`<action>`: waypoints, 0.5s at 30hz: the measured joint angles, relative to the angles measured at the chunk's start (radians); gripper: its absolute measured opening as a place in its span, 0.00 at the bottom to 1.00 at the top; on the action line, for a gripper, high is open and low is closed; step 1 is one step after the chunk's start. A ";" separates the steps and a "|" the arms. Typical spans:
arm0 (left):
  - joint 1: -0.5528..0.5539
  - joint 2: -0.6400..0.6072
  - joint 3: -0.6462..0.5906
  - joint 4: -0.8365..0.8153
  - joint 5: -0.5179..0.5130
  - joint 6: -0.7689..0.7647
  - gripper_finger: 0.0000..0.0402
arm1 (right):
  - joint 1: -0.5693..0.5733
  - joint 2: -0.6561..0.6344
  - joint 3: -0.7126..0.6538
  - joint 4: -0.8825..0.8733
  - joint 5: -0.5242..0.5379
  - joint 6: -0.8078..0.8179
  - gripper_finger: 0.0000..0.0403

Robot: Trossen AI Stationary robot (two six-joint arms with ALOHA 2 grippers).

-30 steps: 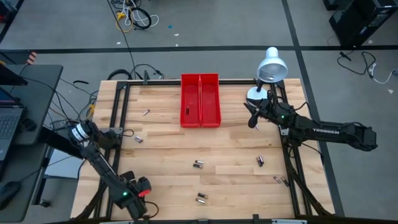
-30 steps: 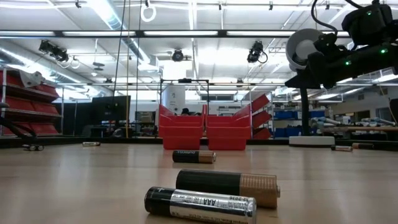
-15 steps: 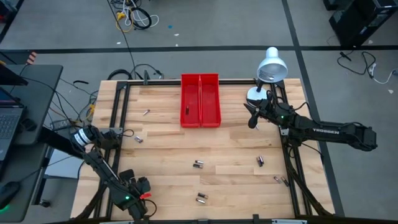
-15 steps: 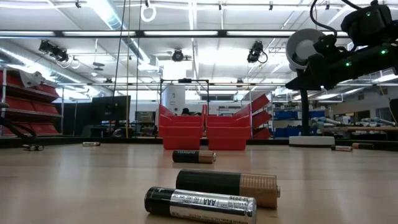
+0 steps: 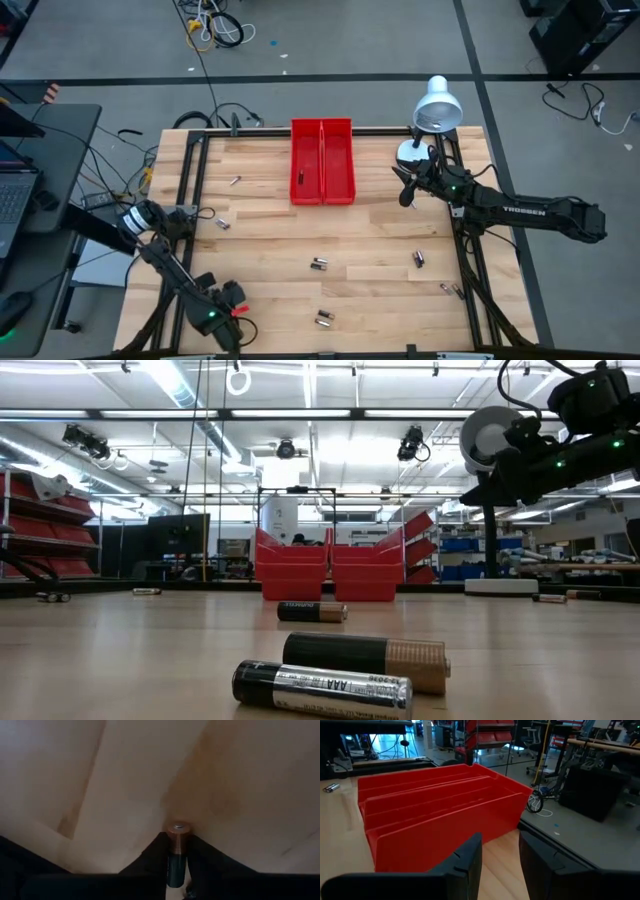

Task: Sort batteries
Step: Put the black battery into the left red bin

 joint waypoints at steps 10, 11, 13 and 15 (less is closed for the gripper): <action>0.104 -0.016 0.025 -0.048 -0.238 -0.075 0.20 | 0.000 0.000 0.000 0.001 0.000 0.014 0.29; 0.116 -0.029 0.029 -0.062 -0.264 -0.075 0.20 | 0.000 0.000 0.000 0.001 0.000 0.014 0.29; 0.138 -0.068 0.033 -0.092 -0.310 -0.073 0.19 | 0.000 0.000 0.000 0.002 0.001 0.012 0.29; 0.167 -0.113 0.034 -0.113 -0.351 -0.073 0.17 | 0.000 0.000 0.000 0.003 0.002 0.011 0.29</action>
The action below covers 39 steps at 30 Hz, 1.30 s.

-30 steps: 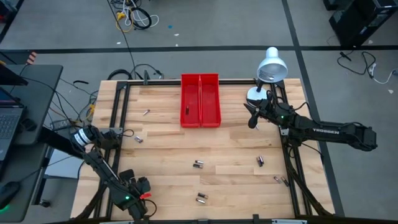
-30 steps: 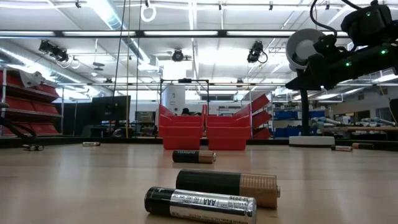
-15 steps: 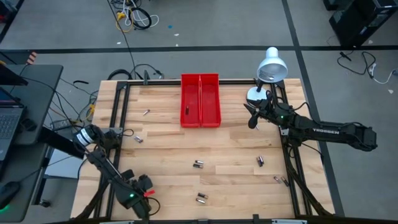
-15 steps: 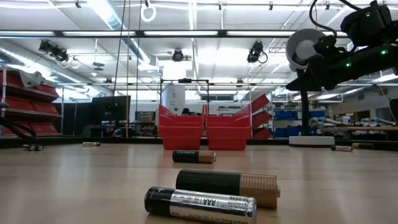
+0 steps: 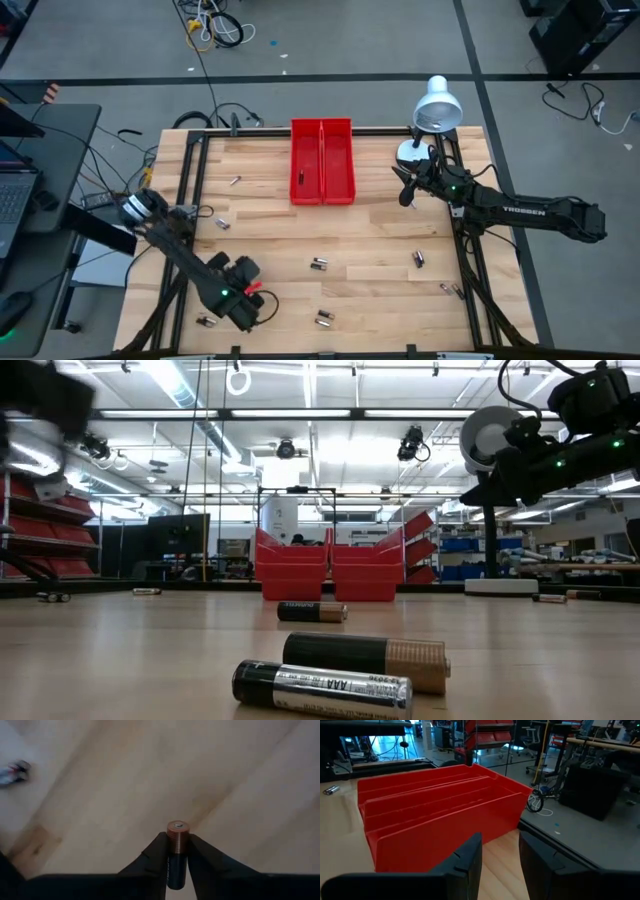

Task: Sort batteries
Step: Put the black battery into the left red bin

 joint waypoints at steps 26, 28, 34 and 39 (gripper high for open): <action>0.692 -0.188 0.009 0.279 -0.398 0.531 0.16 | 0.000 0.000 0.000 -0.009 0.003 0.013 0.29; 0.737 -0.188 0.029 0.299 -0.389 0.603 0.16 | 0.000 0.000 0.000 -0.009 0.003 0.012 0.29; 0.827 -0.189 0.056 0.468 -0.333 0.782 0.16 | 0.000 0.000 0.000 -0.002 0.003 0.008 0.29; 0.877 -0.184 0.054 0.603 -0.256 0.859 0.16 | 0.000 0.000 0.000 -0.007 0.003 0.018 0.29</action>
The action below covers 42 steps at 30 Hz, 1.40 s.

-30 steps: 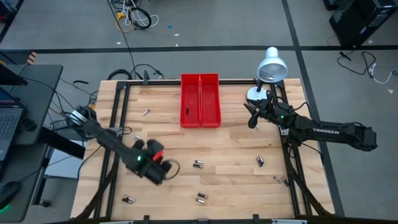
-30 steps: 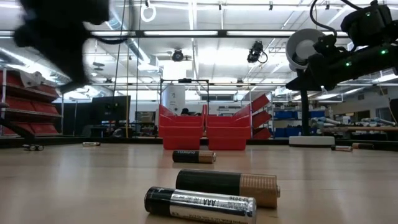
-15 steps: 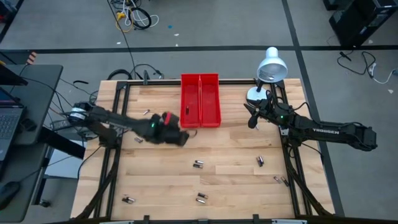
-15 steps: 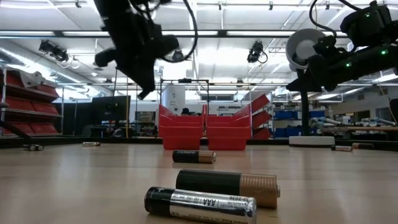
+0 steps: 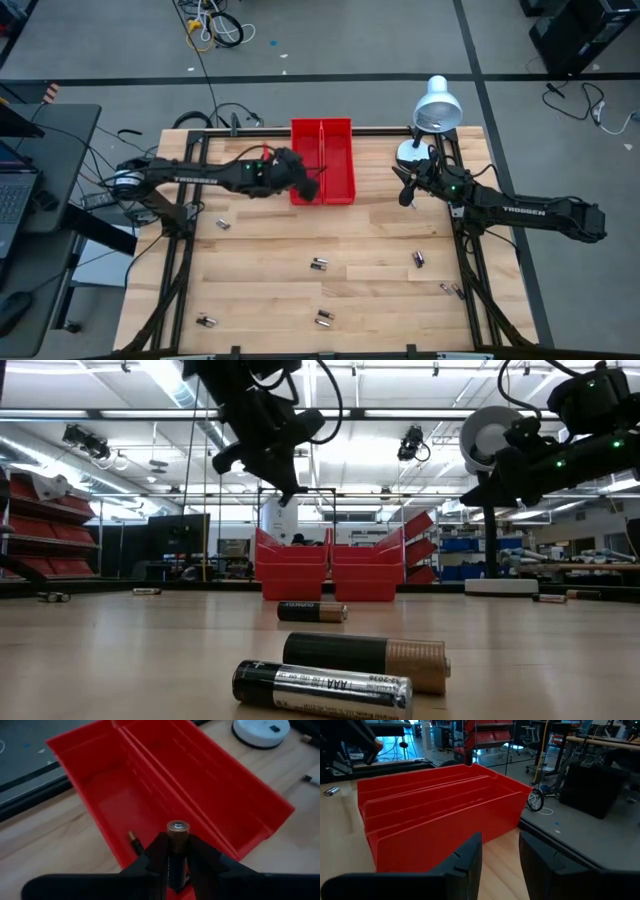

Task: Sort batteries
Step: Put the black battery into the left red bin

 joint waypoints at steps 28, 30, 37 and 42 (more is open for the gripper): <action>0.006 -0.004 0.161 -0.403 0.457 -0.064 0.44 | -0.001 0.000 0.000 0.044 0.000 -0.036 0.29; -0.032 -0.005 0.184 -0.542 0.487 -0.141 0.44 | -0.001 0.000 0.000 0.038 0.000 -0.034 0.29; -0.260 -0.005 0.142 -0.814 0.571 -0.436 0.44 | -0.001 0.000 0.000 -0.002 0.000 0.048 0.29; -0.490 -0.005 0.073 -0.743 0.586 -0.666 0.44 | 0.000 0.000 0.000 -0.002 -0.031 0.103 0.29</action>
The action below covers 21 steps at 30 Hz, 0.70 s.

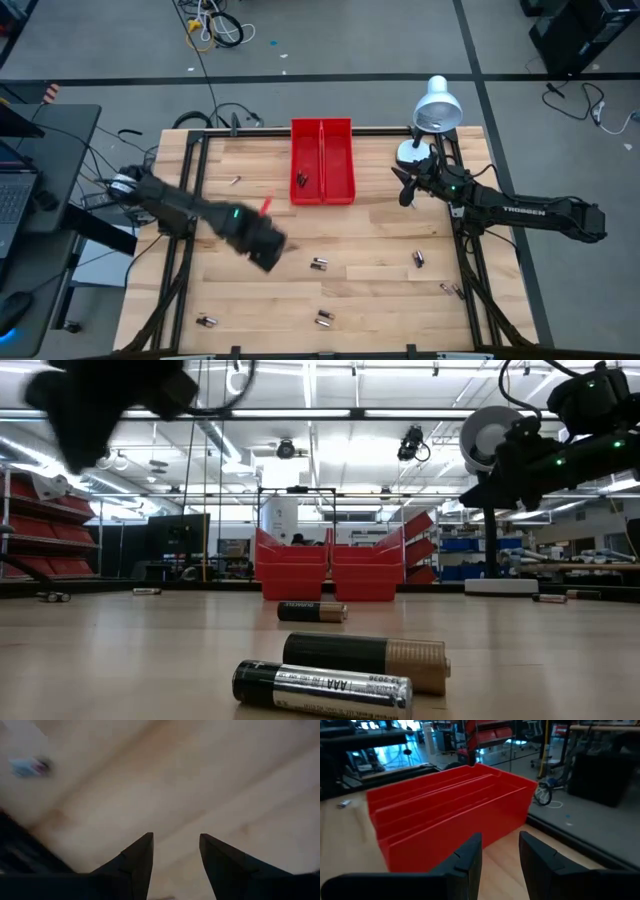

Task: Sort batteries
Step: Put the black battery into the left red bin

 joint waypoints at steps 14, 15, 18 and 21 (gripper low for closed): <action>-0.447 0.002 -0.161 0.335 0.079 -0.738 0.44 | 0.001 0.010 0.000 -0.023 -0.152 0.079 0.29; -0.467 0.006 -0.161 0.341 0.075 -0.754 0.44 | 0.001 0.012 0.000 -0.021 -0.158 0.079 0.29; -0.522 0.032 -0.161 0.359 0.074 -0.759 0.44 | 0.006 0.019 0.000 -0.024 -0.179 0.079 0.29; -0.570 0.064 -0.161 0.373 0.085 -0.684 0.44 | 0.021 0.027 0.000 -0.025 -0.183 0.086 0.29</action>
